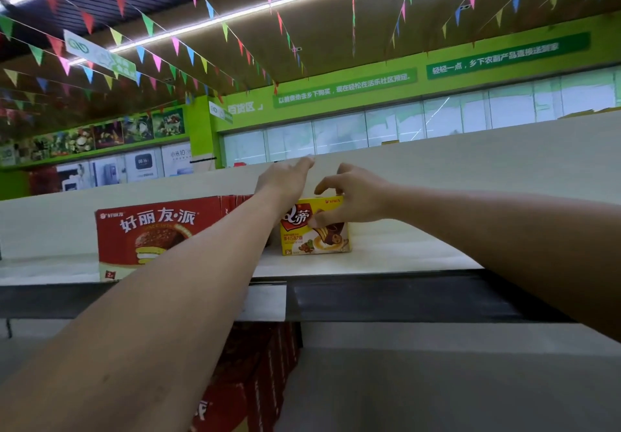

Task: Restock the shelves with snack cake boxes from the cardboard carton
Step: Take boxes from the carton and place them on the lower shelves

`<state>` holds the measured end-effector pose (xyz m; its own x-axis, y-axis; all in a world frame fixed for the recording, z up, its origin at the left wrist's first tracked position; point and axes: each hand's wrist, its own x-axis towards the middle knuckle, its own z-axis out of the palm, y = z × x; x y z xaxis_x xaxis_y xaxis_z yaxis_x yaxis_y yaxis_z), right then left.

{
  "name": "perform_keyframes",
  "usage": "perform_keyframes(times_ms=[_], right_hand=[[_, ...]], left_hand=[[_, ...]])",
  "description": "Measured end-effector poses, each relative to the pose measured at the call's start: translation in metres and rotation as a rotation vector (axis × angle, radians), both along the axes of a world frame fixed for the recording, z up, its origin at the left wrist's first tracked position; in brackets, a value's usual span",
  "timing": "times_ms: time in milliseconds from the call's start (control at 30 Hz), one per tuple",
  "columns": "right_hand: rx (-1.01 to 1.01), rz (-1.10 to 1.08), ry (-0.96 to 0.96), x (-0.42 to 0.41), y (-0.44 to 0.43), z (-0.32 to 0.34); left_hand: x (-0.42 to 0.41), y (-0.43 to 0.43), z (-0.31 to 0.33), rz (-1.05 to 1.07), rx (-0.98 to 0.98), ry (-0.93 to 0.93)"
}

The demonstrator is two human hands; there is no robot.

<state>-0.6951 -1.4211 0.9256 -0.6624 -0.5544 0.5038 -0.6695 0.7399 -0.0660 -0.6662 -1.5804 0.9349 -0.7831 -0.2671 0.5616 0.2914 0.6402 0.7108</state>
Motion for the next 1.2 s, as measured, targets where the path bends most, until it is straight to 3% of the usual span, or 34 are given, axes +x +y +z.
perform_keyframes(times_ms=[400, 600, 867, 1000, 1200], right_hand=[[0.002, -0.022, 0.065, 0.031, 0.006, 0.023], [-0.045, 0.082, 0.087, 0.074, -0.03, 0.03], [0.068, 0.267, 0.145, 0.153, -0.095, 0.015], [0.118, 0.341, 0.316, 0.195, -0.129, -0.005], [0.12, 0.492, 0.27, 0.25, -0.177, -0.04]], left_hand=[[0.086, -0.01, 0.053, -0.066, -0.048, 0.118], [0.148, -0.035, 0.055, -0.101, -0.026, 0.128], [0.229, -0.097, 0.008, -0.118, -0.007, 0.131], [0.277, -0.143, -0.032, -0.1, 0.034, 0.152], [0.343, -0.215, -0.097, 0.01, 0.11, 0.109]])
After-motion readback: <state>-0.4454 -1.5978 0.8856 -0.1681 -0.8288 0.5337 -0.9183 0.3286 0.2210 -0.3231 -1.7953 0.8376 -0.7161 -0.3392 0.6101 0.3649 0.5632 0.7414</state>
